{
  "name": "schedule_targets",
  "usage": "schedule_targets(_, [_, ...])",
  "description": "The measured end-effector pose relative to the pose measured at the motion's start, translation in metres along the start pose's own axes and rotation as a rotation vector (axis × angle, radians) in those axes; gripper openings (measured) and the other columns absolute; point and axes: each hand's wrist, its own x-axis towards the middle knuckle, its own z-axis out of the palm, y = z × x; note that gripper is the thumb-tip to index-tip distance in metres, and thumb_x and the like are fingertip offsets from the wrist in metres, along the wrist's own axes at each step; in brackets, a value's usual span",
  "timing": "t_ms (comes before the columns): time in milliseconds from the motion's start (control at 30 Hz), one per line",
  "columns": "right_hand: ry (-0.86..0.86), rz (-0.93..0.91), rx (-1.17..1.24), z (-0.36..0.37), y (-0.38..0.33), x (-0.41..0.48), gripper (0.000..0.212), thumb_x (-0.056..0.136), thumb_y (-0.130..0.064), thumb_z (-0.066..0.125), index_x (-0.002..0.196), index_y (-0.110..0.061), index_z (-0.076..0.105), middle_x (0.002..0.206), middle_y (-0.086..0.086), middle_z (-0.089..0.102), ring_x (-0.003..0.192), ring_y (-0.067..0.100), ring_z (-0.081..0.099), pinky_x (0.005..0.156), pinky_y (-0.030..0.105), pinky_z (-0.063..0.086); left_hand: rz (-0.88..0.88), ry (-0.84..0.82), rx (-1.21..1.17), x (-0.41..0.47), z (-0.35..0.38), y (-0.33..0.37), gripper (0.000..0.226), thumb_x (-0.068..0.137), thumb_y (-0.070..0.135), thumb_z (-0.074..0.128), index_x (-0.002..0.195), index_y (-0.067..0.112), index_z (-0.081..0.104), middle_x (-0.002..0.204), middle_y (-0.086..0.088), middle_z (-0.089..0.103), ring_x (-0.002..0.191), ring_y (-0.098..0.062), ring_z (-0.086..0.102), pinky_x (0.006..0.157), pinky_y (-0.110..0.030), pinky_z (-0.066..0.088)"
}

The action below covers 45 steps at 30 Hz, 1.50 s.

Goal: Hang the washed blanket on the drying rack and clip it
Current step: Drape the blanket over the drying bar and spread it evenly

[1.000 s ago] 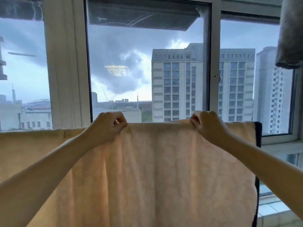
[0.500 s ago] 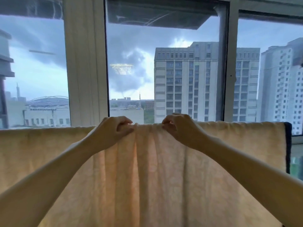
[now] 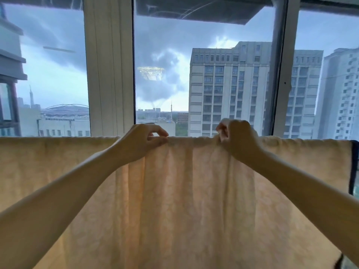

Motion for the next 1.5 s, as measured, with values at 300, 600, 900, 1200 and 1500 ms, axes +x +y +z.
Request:
schedule_targets(300, [-0.09, -0.192, 0.143, 0.014, -0.02, -0.001, 0.011, 0.094, -0.019, 0.055, 0.093, -0.018, 0.066, 0.082, -0.003, 0.069, 0.071, 0.01, 0.064, 0.069, 0.034, 0.057, 0.032, 0.061, 0.126, 0.023, 0.015, 0.011, 0.008, 0.09, 0.018, 0.065, 0.09, 0.017, 0.072, 0.085, 0.006, 0.067, 0.077, -0.009, 0.062, 0.08, -0.027, 0.052])
schedule_targets(600, [-0.1, -0.064, 0.115, -0.01, -0.009, -0.002, 0.019, 0.094, -0.006, 0.05, 0.107, -0.012, 0.062, 0.099, 0.002, 0.069, 0.087, 0.014, 0.066, 0.078, 0.02, 0.051, 0.116, 0.06, -0.024, 0.039, 0.042, 0.06, 0.011, 0.092, 0.016, 0.06, 0.091, 0.016, 0.071, 0.085, 0.013, 0.062, 0.076, -0.004, 0.058, 0.072, -0.017, 0.046])
schedule_targets(900, [-0.195, -0.183, 0.257, 0.011, -0.033, 0.003, 0.015, 0.092, -0.028, 0.061, 0.103, -0.019, 0.068, 0.101, -0.003, 0.07, 0.088, 0.009, 0.065, 0.08, 0.026, 0.054, -0.06, -0.034, 0.04, 0.004, -0.007, -0.007, 0.01, 0.089, 0.028, 0.066, 0.097, 0.025, 0.069, 0.088, 0.018, 0.064, 0.08, 0.001, 0.062, 0.078, -0.017, 0.052])
schedule_targets(1200, [-0.029, -0.032, 0.002, 0.007, -0.011, 0.0, 0.016, 0.093, -0.021, 0.052, 0.089, -0.015, 0.067, 0.073, -0.002, 0.066, 0.063, 0.012, 0.062, 0.067, 0.033, 0.057, -0.12, 0.127, 0.033, -0.014, -0.019, -0.023, 0.011, 0.081, 0.026, 0.074, 0.091, 0.021, 0.076, 0.083, 0.011, 0.07, 0.079, 0.003, 0.062, 0.076, -0.013, 0.045])
schedule_targets(1500, [-0.048, -0.131, 0.173, 0.022, -0.029, 0.006, 0.019, 0.089, -0.013, 0.057, 0.106, -0.019, 0.065, 0.107, -0.001, 0.069, 0.094, 0.012, 0.064, 0.085, 0.031, 0.054, 0.054, 0.235, 0.055, -0.005, 0.018, 0.006, 0.009, 0.084, 0.017, 0.071, 0.092, 0.016, 0.075, 0.088, 0.005, 0.07, 0.08, -0.006, 0.062, 0.078, -0.024, 0.054])
